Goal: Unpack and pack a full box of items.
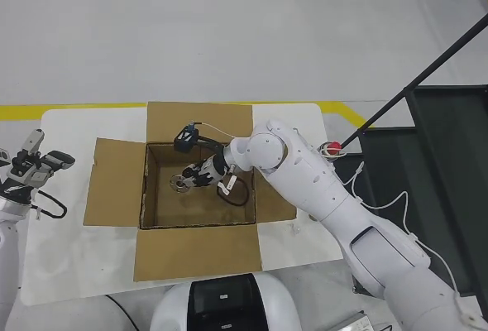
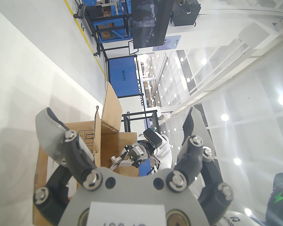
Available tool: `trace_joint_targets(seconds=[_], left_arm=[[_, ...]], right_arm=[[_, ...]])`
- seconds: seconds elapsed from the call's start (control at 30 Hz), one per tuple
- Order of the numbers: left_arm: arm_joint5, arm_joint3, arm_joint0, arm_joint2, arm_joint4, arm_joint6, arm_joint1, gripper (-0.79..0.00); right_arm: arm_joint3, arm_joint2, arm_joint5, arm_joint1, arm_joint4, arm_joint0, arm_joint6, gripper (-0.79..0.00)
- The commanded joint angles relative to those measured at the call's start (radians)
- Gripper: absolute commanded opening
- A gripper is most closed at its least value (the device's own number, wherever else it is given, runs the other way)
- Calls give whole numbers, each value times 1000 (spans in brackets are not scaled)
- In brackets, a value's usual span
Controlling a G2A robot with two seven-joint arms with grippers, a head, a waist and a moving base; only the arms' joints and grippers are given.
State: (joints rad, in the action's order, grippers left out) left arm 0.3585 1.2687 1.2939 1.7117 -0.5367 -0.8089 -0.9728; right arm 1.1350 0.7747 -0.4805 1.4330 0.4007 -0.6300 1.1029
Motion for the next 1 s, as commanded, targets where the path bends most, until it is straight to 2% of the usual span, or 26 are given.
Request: trace_joint_targets(seconds=[0.0, 0.2, 0.3, 0.47, 0.6, 0.73, 0.87, 0.97], left_arm=[[0, 0, 0, 0, 0, 0, 0, 0], [0, 0, 0, 0, 0, 0, 0, 0], [0, 0, 0, 0, 0, 0, 0, 0], [0, 0, 0, 0, 0, 0, 0, 0], [0, 0, 0, 0, 0, 0, 0, 0], [0, 0, 0, 0, 0, 0, 0, 0], [0, 0, 0, 0, 0, 0, 0, 0], [0, 0, 0, 0, 0, 0, 0, 0]], right_arm=[[0, 0, 0, 0, 0, 0, 0, -785], [23, 4, 17, -3, 11, -9, -17, -785], [96, 40, 61, -15, -33, -23, 24, -785], [283, 174, 166, -61, -93, -97, 124, -785], [450, 317, 237, -105, -101, -223, 167, -785], [589, 474, 243, -143, -137, -385, 178, -785], [669, 617, 218, -171, -182, -553, 145, -785], [715, 702, 133, -185, -242, -668, 100, -785]])
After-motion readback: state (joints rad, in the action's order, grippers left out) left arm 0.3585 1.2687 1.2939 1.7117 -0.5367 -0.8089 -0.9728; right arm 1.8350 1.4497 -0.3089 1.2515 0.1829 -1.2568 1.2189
